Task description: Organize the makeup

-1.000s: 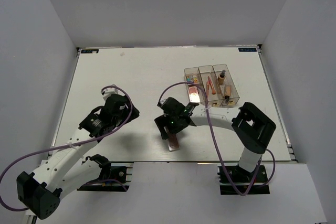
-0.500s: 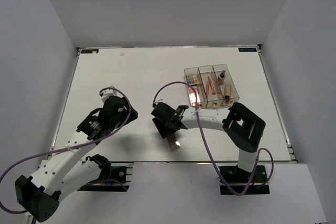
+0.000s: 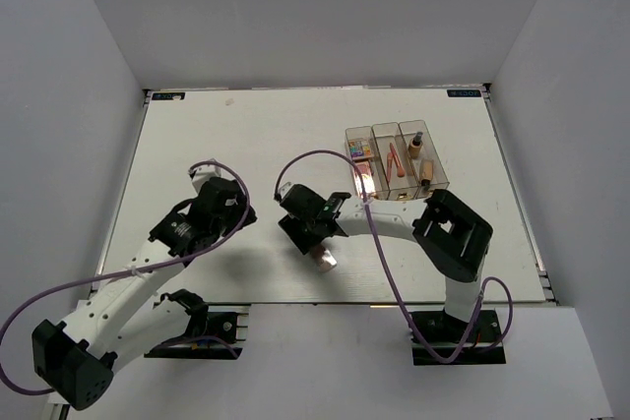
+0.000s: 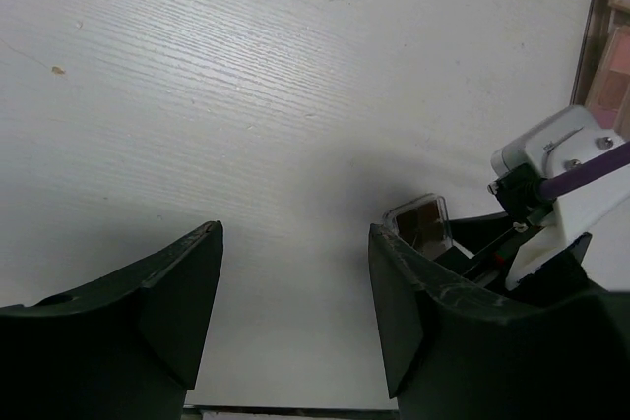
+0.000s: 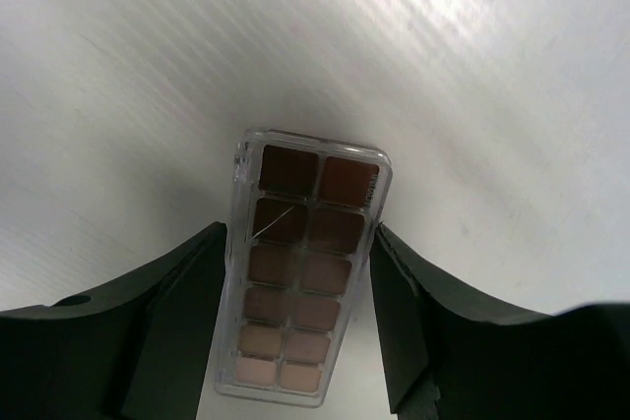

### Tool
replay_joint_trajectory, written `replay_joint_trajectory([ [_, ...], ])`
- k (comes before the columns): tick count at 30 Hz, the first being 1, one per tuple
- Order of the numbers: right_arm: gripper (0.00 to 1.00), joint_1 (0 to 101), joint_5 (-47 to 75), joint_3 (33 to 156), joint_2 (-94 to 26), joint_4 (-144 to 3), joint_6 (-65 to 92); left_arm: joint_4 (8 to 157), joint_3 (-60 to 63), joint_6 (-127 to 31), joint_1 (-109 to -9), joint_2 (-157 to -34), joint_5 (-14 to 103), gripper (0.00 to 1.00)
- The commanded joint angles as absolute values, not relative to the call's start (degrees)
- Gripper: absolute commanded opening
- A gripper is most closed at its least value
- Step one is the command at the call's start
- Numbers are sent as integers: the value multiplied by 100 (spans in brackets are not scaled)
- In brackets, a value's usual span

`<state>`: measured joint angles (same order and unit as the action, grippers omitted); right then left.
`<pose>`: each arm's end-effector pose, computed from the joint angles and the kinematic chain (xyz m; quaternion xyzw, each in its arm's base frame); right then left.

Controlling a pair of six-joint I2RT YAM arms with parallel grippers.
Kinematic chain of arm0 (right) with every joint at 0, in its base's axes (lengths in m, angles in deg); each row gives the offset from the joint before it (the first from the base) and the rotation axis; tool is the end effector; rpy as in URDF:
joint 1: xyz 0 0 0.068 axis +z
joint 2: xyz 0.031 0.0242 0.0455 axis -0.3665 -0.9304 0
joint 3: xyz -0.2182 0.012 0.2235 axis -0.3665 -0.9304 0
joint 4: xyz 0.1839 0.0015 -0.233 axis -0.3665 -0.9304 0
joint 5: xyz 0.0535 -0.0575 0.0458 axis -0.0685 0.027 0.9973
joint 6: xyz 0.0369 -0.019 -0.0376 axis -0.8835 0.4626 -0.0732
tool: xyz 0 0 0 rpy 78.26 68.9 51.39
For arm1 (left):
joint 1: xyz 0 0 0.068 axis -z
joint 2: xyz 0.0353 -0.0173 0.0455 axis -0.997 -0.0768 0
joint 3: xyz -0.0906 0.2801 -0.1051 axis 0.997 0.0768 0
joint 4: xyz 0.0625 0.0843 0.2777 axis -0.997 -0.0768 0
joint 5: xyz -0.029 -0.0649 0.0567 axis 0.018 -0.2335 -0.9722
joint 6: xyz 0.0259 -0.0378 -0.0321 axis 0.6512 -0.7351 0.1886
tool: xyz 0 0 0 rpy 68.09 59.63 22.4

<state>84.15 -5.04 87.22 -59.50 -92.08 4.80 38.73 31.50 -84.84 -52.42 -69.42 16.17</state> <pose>0.2007 0.3716 0.1816 -0.3621 0.8912 0.0886 0.2584 0.1592 -0.0882 0.2870 -0.1816 0.9051 -0.1022 0.3705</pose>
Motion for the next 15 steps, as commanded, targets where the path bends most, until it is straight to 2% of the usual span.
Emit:
replay_joint_trajectory([
  [1, 19, 8215, -241, 9161, -5870, -8646, 1460, 4153, 2806, -8219, -5263, -7079, 1614, 71],
  [15, 14, 6651, -1057, 10523, -5404, -8390, 2455, 4672, 2138, -7665, -5263, -7809, 1649, 69],
])
